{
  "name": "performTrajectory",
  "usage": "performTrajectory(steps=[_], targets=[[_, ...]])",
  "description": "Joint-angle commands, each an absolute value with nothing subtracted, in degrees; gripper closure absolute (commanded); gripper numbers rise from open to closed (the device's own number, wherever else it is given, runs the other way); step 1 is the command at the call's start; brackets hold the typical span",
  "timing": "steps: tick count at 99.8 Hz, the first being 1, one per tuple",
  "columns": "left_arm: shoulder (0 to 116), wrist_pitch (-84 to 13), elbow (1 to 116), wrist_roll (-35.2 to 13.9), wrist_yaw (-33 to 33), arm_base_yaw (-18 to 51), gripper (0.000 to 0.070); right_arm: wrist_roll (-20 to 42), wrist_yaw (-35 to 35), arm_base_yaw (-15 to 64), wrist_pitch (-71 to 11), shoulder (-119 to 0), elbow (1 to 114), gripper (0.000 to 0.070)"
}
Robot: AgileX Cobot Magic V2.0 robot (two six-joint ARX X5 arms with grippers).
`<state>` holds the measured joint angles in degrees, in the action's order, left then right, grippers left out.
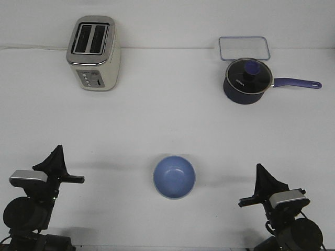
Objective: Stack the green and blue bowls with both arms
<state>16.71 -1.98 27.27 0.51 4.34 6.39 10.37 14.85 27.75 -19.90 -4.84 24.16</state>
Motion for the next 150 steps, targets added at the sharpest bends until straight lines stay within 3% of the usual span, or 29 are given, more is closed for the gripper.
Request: performTrajectory(steps=[1, 34, 58, 88, 150], targets=[[16.73, -1.32, 28.01, 0.4, 4.49, 6.39, 0.0686, 11.07, 15.05, 28.08, -19.31, -4.82, 24.43, 0.0697], [16.71, -1.1, 27.38, 0.45, 4.47, 6.28, 0.0686, 11.07, 15.05, 28.08, -19.31, -4.82, 24.43, 0.0697], [8.69, 12.21, 11.75, 1.21, 4.32, 5.89, 0.0686, 11.07, 15.05, 28.08, -19.31, -4.82, 24.43, 0.0697], [0.01, 11.81, 3.38, 1.06, 2.7, 4.62, 0.0686, 11.07, 15.05, 28.08, -19.31, -4.82, 24.43, 0.0697], [0.19, 12.95, 0.8, 0.8, 1.65, 6.02, 0.0686, 11.07, 15.07, 28.05, -19.31, -4.84, 24.43, 0.0697]])
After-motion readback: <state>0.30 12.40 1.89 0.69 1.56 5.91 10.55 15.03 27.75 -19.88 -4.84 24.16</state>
